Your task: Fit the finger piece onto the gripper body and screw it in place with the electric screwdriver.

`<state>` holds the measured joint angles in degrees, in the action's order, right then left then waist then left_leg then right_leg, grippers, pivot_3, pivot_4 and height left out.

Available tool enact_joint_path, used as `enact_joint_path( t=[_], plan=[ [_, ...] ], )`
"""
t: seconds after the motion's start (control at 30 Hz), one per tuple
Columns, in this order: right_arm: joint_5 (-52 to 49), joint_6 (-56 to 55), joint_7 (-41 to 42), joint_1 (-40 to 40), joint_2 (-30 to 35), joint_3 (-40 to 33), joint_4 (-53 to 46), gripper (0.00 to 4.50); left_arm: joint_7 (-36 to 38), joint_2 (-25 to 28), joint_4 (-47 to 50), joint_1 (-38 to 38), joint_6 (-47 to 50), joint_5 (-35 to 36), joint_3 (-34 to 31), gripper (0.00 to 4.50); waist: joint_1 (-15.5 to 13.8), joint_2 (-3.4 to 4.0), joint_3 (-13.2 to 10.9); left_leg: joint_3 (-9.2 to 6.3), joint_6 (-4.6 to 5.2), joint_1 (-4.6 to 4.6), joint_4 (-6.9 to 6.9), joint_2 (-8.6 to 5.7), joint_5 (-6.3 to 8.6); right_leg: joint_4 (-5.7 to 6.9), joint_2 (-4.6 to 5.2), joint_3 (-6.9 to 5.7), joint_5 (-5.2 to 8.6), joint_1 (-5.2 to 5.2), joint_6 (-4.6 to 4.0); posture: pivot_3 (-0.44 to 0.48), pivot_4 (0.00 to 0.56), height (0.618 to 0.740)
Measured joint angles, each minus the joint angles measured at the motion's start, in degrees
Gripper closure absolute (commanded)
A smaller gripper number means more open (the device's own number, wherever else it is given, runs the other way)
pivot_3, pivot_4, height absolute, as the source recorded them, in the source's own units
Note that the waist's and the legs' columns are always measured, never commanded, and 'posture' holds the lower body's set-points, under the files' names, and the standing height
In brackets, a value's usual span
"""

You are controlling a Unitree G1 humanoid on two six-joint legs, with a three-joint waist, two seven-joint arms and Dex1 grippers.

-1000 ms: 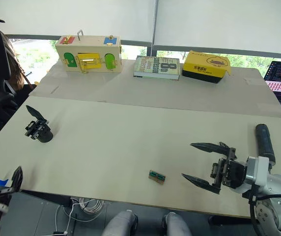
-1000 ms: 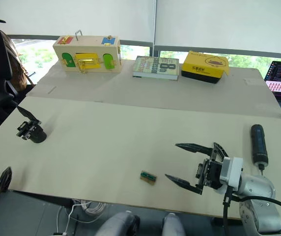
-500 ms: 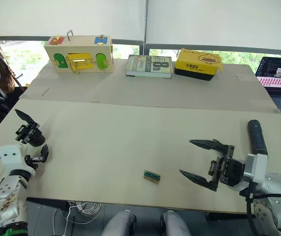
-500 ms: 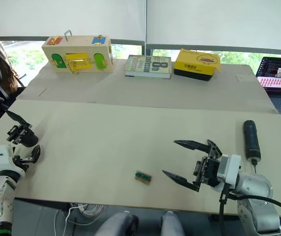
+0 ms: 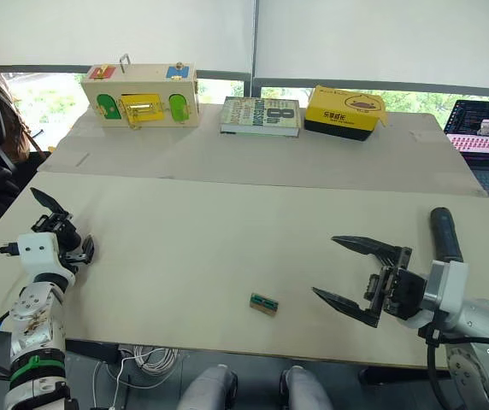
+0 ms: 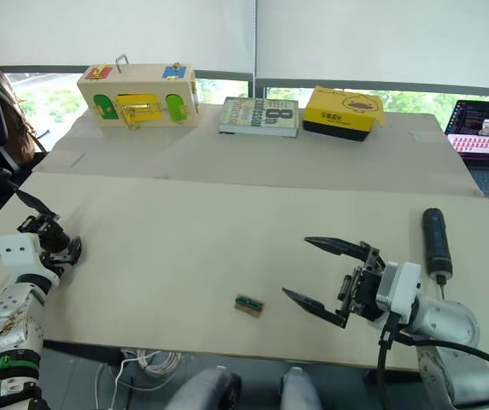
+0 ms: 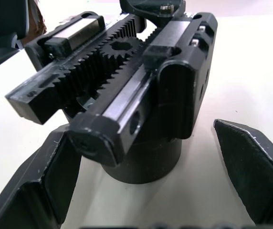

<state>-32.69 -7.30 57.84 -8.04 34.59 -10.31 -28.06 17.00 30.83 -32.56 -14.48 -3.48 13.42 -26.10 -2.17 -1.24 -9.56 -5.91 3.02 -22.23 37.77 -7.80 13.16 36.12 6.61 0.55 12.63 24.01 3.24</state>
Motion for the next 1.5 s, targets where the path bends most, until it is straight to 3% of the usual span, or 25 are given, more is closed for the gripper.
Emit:
enact_joint_path(
  t=[0.03, 0.13, 0.23, 0.43, 0.57, 0.7, 0.93, 1.23, 1.5],
  plan=[
    [0.0, 0.1, -0.3, -0.1, 0.0, 0.0, -0.1, 0.11, 0.0, 0.1, -0.7, -0.3, -0.5, 0.0, 0.0, 0.00, 0.0, 0.00, 0.0, 0.01, -0.03, 0.00, 0.00, 0.07, -0.02, 0.00, -0.06, 0.01, -0.03, 0.00, -0.03, 0.000, 0.150, 0.740],
    [0.0, 0.2, -0.5, -0.5, 0.4, -0.1, -0.4, 0.00, -0.2, 0.3, -2.3, -0.6, -2.2, -0.5, 0.3, 0.81, 0.0, 0.02, 0.0, 0.06, -0.13, 0.02, 0.00, 0.23, -0.08, -0.01, -0.17, 0.01, -0.02, 0.01, -0.02, 0.000, 0.150, 0.740],
    [-0.1, 0.2, -0.4, -1.3, 0.6, -0.2, -0.7, 0.00, -1.5, 0.4, -3.6, -0.9, -4.2, -1.4, 0.5, 2.18, 0.0, 0.04, 0.0, 0.13, -0.18, 0.02, 0.00, 0.39, -0.10, -0.04, -0.18, 0.03, -0.03, 0.01, -0.02, 0.000, 0.150, 0.740],
    [-0.4, 0.2, 0.4, -2.5, 0.9, -0.6, -0.7, 0.00, -0.9, -1.7, -3.5, -0.7, -6.4, 0.4, -0.5, 2.18, 0.0, 0.12, 0.1, 0.25, -0.19, 0.01, 0.00, 0.45, -0.11, -0.06, -0.21, 0.05, -0.13, 0.05, -0.13, 0.000, 0.150, 0.740],
    [-0.4, 0.2, 0.7, -3.0, 1.2, -2.5, -0.6, 0.00, 3.3, -5.4, 4.5, 2.4, -6.0, 3.9, 1.0, 2.18, -0.5, 0.05, 0.1, 0.25, -0.15, -0.16, 0.06, 0.40, -0.09, -0.25, -0.27, 0.04, -0.34, 0.06, -0.19, 0.000, 0.150, 0.740],
    [-0.4, 0.2, 1.3, -4.0, 1.8, -4.1, -0.5, 0.00, 8.2, -8.2, 13.9, 4.7, -4.3, 4.7, 7.2, 2.18, -0.7, -0.38, 0.0, 0.25, -0.13, -0.33, 0.07, 0.39, -0.08, -0.33, -0.28, 0.05, -0.38, 0.17, -0.18, 0.000, 0.150, 0.740],
    [-1.0, 0.2, 2.6, -9.2, 1.9, -6.4, -0.7, 0.00, 17.4, -9.7, 27.1, 4.8, -0.5, 3.4, 21.5, 2.18, 0.1, -0.41, -0.1, 0.33, -0.11, -0.50, 0.07, 0.46, -0.08, -0.27, -0.34, 0.15, -0.41, 0.19, -0.24, 0.000, 0.150, 0.740],
    [-1.1, -0.3, 2.9, -13.0, 1.5, -7.0, -1.9, 0.00, 22.8, -13.6, 24.4, 0.8, -0.1, -3.3, 34.6, 2.18, 0.8, -0.39, -0.1, 0.40, -0.22, -0.49, 0.07, 0.60, -0.17, -0.26, -0.42, 0.16, -0.44, 0.19, -0.29, 0.000, 0.150, 0.740],
    [-1.2, -0.3, 2.3, -15.5, 0.8, -8.1, -2.9, 0.00, 23.9, -14.1, 22.7, -0.5, -1.1, -6.8, 37.0, 2.18, 0.6, -0.28, 0.0, 0.40, -0.21, -0.45, 0.07, 0.57, -0.17, -0.25, -0.42, 0.16, -0.41, 0.15, -0.24, 0.000, 0.150, 0.740]
  ],
)
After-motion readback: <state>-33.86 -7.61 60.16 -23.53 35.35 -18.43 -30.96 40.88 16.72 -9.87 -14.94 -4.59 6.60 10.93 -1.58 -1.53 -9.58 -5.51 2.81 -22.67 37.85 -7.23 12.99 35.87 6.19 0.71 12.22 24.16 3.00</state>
